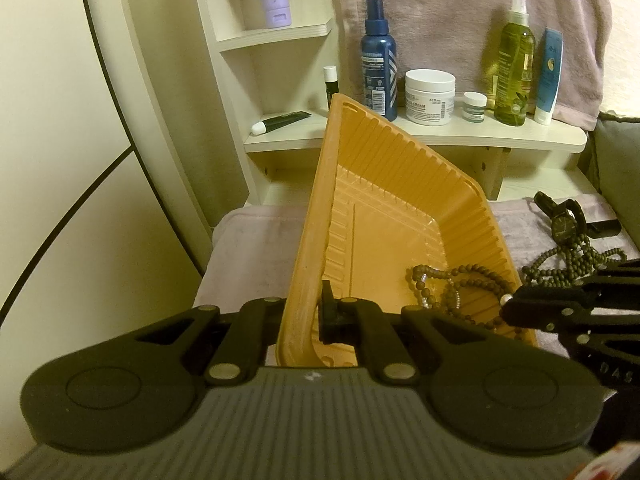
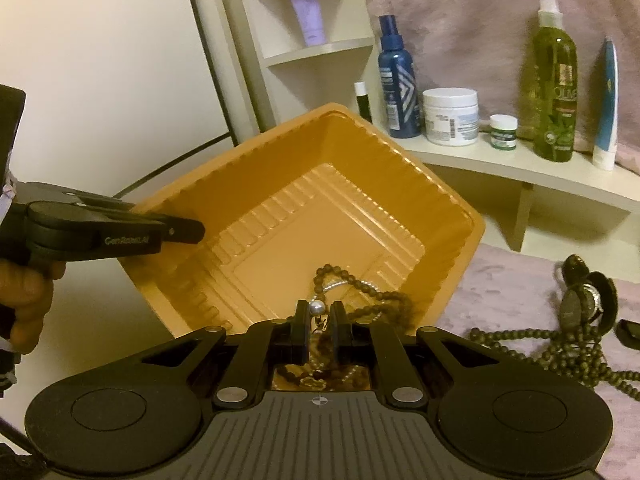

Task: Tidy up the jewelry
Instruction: 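Carry the earring into the tray and open the right gripper, then grasp the long dark bead necklace with the right gripper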

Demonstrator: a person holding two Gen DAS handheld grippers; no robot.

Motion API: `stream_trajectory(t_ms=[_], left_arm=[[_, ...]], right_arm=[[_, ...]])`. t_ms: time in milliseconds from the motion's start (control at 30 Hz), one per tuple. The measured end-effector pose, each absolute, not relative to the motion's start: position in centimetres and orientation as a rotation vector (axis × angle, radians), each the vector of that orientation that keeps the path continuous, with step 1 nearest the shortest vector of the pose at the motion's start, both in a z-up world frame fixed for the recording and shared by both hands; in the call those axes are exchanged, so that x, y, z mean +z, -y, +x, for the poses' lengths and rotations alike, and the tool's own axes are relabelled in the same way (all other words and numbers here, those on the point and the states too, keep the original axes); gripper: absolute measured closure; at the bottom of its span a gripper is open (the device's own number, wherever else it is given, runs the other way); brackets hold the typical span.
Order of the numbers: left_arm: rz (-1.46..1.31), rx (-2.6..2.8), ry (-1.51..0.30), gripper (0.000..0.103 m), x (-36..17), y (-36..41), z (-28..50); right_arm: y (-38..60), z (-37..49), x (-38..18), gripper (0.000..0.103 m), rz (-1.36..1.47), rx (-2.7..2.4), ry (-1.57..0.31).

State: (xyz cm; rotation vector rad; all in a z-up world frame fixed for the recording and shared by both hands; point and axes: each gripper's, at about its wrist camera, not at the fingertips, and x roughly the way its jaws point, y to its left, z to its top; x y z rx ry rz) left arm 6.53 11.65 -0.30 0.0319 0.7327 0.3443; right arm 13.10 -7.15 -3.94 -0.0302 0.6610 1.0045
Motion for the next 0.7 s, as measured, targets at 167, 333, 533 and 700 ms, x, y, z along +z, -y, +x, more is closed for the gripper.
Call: stream_trajectory(t_ms=[167, 333, 533, 700], left_arm=[[0.031, 0.344, -0.733, 0.097, -0.3, -11.7, 6.5], [0.030, 0.344, -0.732, 0.097, -0.3, -11.8, 6.5], [0.030, 0.344, -0.732, 0.097, -0.3, -11.8, 6.5], [0.029, 0.343, -0.731, 0.097, -0.4, -11.8, 6.5]], right_arm=[[6.9, 13.1, -4.1, 0.092, -0.025, 1.032, -0.659], [7.6, 12.9, -4.0, 0.049, 0.005, 1.015, -0.649], [10.2, 13.1, -4.1, 0.049, 0.020, 0.924, -0.654], [13.5, 13.7, -5.4, 0.049, 0.049, 0.774, -0.682]])
